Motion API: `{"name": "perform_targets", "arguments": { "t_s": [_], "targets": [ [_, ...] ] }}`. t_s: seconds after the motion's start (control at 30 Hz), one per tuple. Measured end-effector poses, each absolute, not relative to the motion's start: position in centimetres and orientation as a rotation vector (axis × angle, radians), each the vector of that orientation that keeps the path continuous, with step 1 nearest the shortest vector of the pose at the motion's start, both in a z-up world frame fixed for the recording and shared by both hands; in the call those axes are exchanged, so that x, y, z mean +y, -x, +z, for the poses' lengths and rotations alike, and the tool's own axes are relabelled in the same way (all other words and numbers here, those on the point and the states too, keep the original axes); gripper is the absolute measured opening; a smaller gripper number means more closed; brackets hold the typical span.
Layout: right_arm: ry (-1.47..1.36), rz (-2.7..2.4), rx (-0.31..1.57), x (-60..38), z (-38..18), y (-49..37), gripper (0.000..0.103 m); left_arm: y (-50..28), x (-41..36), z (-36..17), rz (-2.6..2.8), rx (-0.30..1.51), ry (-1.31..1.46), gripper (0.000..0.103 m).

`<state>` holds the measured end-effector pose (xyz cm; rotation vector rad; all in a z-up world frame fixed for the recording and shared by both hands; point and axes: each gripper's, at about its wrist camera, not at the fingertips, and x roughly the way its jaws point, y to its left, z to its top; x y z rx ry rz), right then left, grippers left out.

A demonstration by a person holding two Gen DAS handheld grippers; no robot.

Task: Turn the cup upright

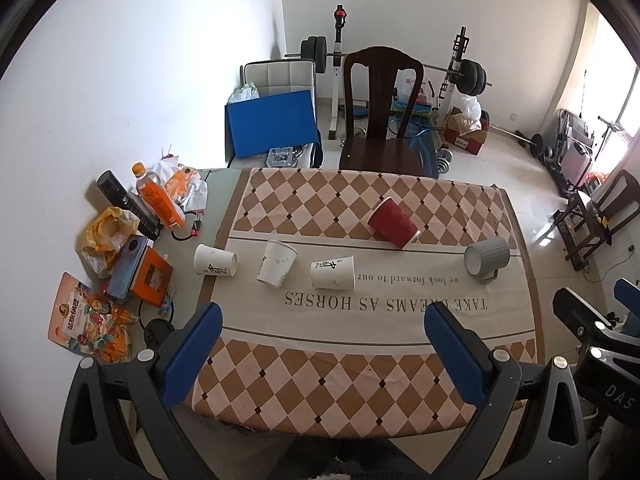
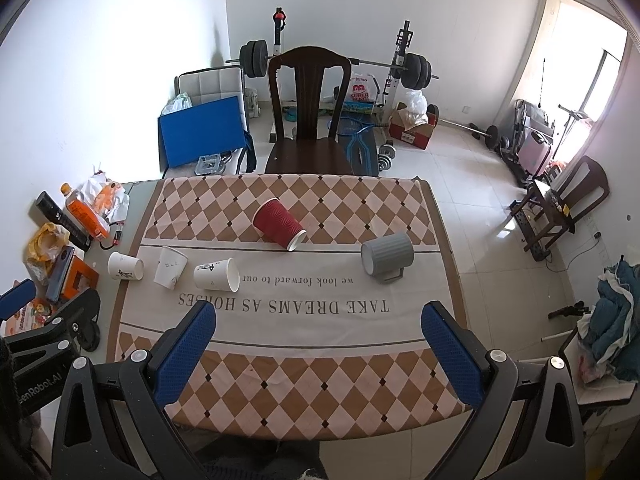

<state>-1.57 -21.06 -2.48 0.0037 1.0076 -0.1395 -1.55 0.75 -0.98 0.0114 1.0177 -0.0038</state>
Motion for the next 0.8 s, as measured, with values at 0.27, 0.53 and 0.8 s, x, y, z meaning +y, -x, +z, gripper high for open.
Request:
{"name": "perform_targets", "arguments": {
  "t_s": [0.27,0.53,0.8],
  "targets": [
    [-0.002,-0.140,1.006,-21.1,-2.4,1.6,0.103,1.6,0.8,-1.0,-0.004,1.018,-0.010,0.103],
    [-0.003,-0.138,1.003,-21.1,-2.4,1.7,0.103,1.7,0.8,-1.0,-0.006,1.014,-0.008,0.103],
    [-0.003,-0.142,1.003,-19.7,-3.0,1.5,0.103,1.7,0.2,-0.7,-0.011,1.014,-0.008,0.103]
  ]
}}
